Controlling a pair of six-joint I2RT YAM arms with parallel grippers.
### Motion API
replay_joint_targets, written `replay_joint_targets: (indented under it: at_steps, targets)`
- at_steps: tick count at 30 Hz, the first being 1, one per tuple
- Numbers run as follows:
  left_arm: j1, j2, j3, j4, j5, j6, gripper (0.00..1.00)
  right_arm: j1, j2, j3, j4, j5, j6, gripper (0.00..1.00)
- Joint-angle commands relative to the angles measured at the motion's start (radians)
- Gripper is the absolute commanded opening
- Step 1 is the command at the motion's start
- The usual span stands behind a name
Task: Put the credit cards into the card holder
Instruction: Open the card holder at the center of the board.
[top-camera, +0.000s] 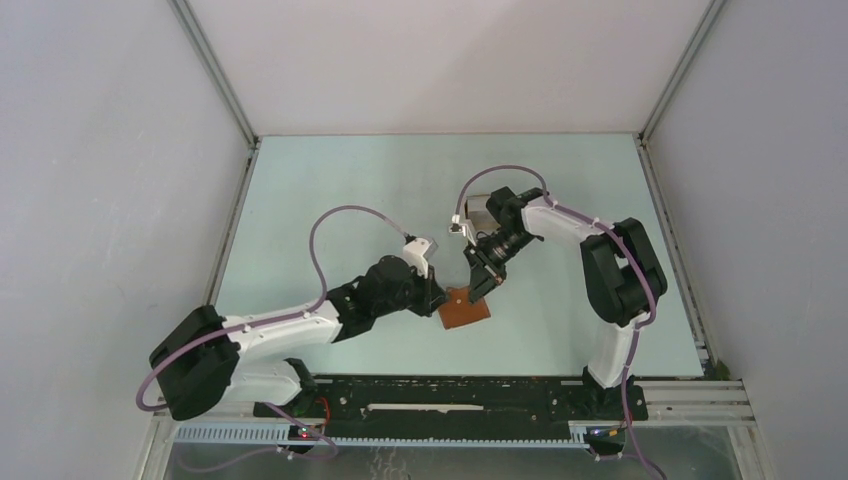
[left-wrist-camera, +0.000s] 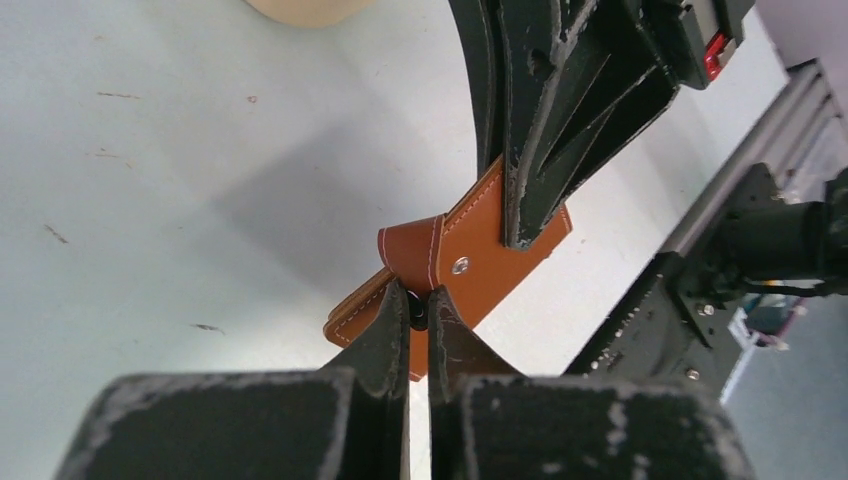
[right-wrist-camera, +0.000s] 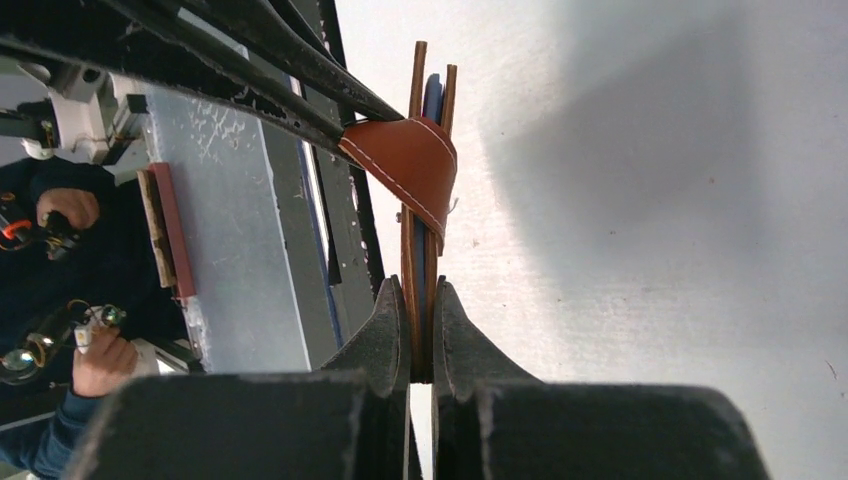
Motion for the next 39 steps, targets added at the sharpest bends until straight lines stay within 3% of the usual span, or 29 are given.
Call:
replay_joint_targets:
  at_steps: [1, 7, 13, 17, 24, 28, 39]
  targets:
    - [0.047, -0.062, -0.046, 0.112, 0.148, -0.03, 0.0, 0.021, -0.059, 0.006, -0.035, 0.049, -0.098, 0.0]
    - [0.075, -0.112, -0.076, 0.158, 0.338, -0.007, 0.0, 0.055, -0.127, -0.034, -0.019, 0.126, -0.19, 0.01]
    - [0.116, -0.131, -0.095, 0.186, 0.387, -0.057, 0.0, 0.064, -0.191, -0.076, 0.082, 0.256, -0.137, 0.44]
    - [0.142, -0.121, -0.11, 0.227, 0.422, -0.097, 0.0, 0.051, -0.26, -0.111, 0.134, 0.329, -0.128, 0.61]
    - [0.143, -0.118, -0.103, 0.222, 0.448, -0.146, 0.0, 0.031, -0.371, -0.152, 0.134, 0.302, -0.197, 0.7]
    - [0.142, -0.133, -0.105, 0.192, 0.429, -0.148, 0.0, 0.027, -0.421, -0.168, 0.131, 0.241, -0.231, 0.7]
    - [0.143, -0.076, -0.081, 0.203, 0.36, -0.211, 0.0, 0.045, -0.385, -0.171, 0.19, 0.172, -0.115, 0.72]
